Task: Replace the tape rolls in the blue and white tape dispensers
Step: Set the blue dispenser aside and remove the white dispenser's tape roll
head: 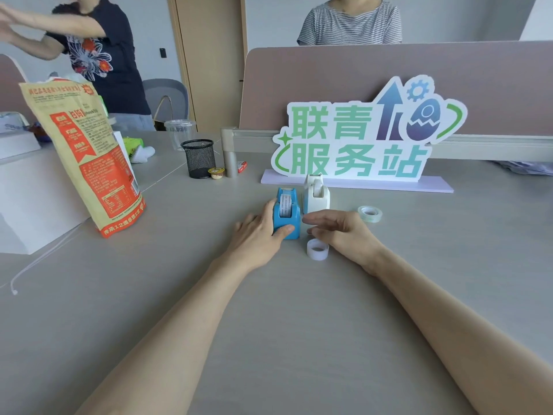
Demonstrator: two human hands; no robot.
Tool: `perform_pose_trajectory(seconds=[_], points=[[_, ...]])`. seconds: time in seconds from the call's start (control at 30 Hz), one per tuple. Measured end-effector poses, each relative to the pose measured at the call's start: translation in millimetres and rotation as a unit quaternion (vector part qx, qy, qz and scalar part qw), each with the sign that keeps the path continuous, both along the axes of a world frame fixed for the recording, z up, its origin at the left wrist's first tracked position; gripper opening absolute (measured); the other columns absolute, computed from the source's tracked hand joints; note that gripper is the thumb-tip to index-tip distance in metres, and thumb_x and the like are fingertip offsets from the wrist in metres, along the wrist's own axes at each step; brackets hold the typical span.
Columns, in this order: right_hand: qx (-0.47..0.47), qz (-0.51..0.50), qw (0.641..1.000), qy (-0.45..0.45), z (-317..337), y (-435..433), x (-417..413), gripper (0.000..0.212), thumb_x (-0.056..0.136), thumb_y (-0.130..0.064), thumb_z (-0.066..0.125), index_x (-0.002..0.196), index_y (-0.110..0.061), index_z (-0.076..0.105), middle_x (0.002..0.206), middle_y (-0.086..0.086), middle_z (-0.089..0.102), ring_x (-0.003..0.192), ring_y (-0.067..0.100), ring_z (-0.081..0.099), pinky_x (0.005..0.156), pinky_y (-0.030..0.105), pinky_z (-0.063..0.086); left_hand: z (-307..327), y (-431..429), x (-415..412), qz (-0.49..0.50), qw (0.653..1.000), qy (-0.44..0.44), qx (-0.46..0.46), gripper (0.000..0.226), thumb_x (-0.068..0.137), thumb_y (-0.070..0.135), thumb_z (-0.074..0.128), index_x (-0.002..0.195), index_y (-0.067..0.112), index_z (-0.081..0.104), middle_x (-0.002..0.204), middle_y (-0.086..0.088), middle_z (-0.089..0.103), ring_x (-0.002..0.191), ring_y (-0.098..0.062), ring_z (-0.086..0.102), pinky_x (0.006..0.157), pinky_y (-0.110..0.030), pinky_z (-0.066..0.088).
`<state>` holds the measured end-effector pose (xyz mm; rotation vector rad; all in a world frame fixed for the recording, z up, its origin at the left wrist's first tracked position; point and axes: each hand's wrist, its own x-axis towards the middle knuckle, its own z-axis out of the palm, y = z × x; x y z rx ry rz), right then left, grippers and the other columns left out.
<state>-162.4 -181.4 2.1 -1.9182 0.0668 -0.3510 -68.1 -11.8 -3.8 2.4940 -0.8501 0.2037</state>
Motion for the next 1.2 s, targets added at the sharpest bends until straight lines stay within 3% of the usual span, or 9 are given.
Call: perform_pose_trajectory(seconds=[0.27,0.73,1.03,1.13,1.2], points=[[0.011,-0.052,0.999,-0.004,2.1,-0.6,-1.8,0.024,0.088,-0.007,0.059,0.105,-0.019,0.071,0.11,-0.005,0.071,0.104,0.009,0.067,0.094,0.027,0.05,-1.1,-11.1,19.1,0.074,0.997,0.004,0.001,0.051,0.098,0.04,0.038,0.141,0.019,0.023,0.131,-0.011,0.057,0.13,-0.028,0.039,0.094,-0.042,0.029],[0.005,-0.074,0.997,0.0,-2.2,-4.3,6.1,0.022,0.086,-0.01,0.059,0.101,-0.019,0.072,0.106,-0.007,0.072,0.104,0.009,0.066,0.092,0.026,0.05,1.2,-41.1,46.1,0.164,0.984,-0.058,0.041,0.041,0.1,0.04,0.036,0.126,0.008,0.036,0.115,-0.017,0.066,0.121,-0.029,0.044,0.085,-0.041,0.032],[-0.006,-0.136,0.99,-0.028,-2.8,-7.9,6.8,0.024,0.085,-0.008,0.055,0.09,-0.022,0.073,0.098,-0.008,0.072,0.095,0.011,0.068,0.087,0.025,0.051,0.8,-30.9,38.7,0.138,0.988,0.0,0.068,0.042,0.101,0.039,0.029,0.129,0.009,0.039,0.131,-0.018,0.055,0.13,-0.03,0.037,0.096,-0.041,0.03],[-0.019,-0.139,0.99,-0.026,-1.4,-6.1,6.2,0.024,0.085,-0.006,0.054,0.091,-0.02,0.072,0.097,-0.008,0.072,0.095,0.012,0.069,0.09,0.025,0.052,0.2,-19.2,22.6,0.116,0.989,0.011,0.088,0.046,0.101,0.037,0.027,0.139,0.011,0.035,0.141,-0.016,0.047,0.133,-0.031,0.037,0.102,-0.04,0.03],[-0.026,-0.139,0.99,-0.023,0.2,-3.7,4.9,0.024,0.085,-0.005,0.054,0.094,-0.017,0.073,0.097,-0.008,0.071,0.096,0.012,0.068,0.09,0.024,0.051,-0.4,-12.2,10.0,0.09,0.993,0.0,0.073,0.045,0.1,0.039,0.028,0.136,0.013,0.041,0.14,-0.012,0.049,0.131,-0.029,0.039,0.102,-0.038,0.032]])
